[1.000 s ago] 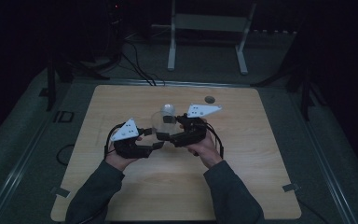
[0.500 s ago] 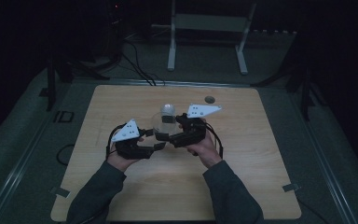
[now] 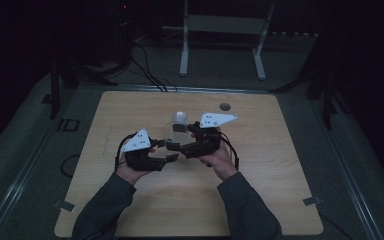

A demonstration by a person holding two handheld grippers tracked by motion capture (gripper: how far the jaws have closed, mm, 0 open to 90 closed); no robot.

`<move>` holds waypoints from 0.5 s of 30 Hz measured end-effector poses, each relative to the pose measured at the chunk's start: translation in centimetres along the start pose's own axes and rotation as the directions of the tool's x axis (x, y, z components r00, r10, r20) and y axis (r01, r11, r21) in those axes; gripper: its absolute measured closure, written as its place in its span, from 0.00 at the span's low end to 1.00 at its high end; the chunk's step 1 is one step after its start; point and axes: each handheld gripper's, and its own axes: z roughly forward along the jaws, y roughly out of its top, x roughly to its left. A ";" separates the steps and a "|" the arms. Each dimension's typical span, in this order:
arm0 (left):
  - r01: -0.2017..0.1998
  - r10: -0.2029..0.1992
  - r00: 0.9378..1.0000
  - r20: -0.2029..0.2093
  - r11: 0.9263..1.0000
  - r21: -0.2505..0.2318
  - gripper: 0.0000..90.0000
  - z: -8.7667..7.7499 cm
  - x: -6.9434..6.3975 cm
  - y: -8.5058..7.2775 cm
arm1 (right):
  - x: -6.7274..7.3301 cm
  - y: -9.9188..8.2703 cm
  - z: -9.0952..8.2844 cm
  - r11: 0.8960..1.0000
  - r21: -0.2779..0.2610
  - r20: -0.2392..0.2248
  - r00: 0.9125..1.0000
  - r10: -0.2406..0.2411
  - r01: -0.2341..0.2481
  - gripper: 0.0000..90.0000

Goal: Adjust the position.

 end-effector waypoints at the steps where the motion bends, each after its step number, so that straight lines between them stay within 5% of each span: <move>1: 0.001 -0.001 1.000 0.000 1.000 0.001 0.45 0.0 0.0 0.0 | 0.0 0.0 0.0 1.000 0.001 0.002 1.000 -0.001 0.001 0.30; 15: -0.001 0.000 0.999 -0.037 1.000 -0.025 0.30 -0.9 0.4 0.4 | -0.1 -0.1 -0.6 1.000 -0.005 0.042 0.999 -0.011 0.011 0.31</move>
